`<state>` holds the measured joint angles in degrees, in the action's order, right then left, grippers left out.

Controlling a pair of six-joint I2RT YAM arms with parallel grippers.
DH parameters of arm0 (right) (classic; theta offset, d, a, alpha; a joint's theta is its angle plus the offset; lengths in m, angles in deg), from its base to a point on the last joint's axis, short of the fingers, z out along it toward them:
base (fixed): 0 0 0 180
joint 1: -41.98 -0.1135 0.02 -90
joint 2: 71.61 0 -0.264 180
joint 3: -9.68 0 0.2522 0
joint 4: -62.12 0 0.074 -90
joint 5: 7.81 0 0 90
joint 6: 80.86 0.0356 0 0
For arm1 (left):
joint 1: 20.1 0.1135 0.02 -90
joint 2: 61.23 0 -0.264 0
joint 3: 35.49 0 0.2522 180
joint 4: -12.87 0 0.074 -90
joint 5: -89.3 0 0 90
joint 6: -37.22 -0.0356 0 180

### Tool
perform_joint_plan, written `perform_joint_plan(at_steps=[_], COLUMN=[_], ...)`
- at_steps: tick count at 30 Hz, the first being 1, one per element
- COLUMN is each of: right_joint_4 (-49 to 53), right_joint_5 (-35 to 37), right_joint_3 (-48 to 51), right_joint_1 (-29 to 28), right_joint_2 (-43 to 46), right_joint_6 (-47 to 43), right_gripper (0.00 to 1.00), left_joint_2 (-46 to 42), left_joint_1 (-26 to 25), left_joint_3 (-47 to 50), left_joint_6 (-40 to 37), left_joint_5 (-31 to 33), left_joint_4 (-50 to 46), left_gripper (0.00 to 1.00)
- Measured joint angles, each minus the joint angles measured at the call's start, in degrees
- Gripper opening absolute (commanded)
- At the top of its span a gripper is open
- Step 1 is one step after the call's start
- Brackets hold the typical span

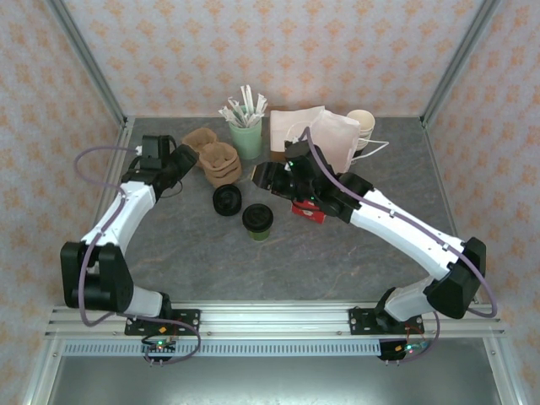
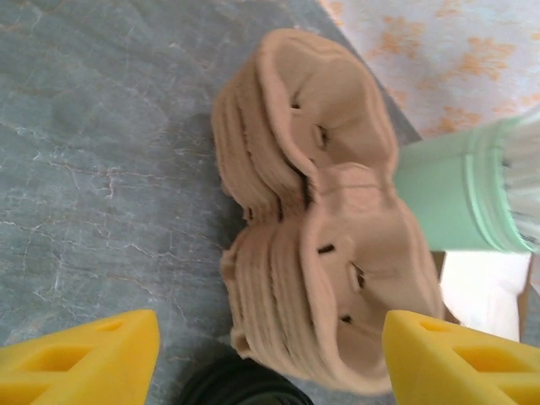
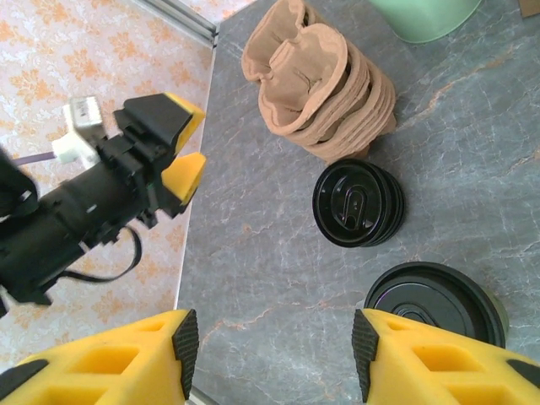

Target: Pack the takeout coffee

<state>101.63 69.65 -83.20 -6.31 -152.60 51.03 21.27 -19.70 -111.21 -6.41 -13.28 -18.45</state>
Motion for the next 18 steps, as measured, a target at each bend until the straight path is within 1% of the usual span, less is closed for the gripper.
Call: perform_joint_plan(at_steps=[4, 7, 12, 18], right_joint_4=[0.0, 0.0, -1.3, -0.2], right_joint_5=[-0.8, -1.9, -3.2, -3.4], right_joint_3=[0.0, 0.0, 1.3, 0.5], right_joint_1=[0.3, 1.0, 2.0, 2.4], right_joint_2=[-0.3, -0.3, 0.1, 0.4], right_joint_6=[0.0, 0.0, 0.4, -0.8], right_gripper=[0.53, 0.53, 0.53, 0.53], left_joint_2=[5.7, 9.2, 15.1, 19.8], left_joint_1=[2.5, 3.5, 3.4, 3.5], left_joint_3=[-2.8, -5.2, -9.0, -13.1], left_joint_6=[2.3, 3.8, 5.9, 6.3], left_joint_5=[-2.3, -4.0, -7.0, -8.0], left_joint_4=[2.1, 4.1, 6.7, 6.8], left_gripper=[0.65, 0.58, 0.49, 0.44])
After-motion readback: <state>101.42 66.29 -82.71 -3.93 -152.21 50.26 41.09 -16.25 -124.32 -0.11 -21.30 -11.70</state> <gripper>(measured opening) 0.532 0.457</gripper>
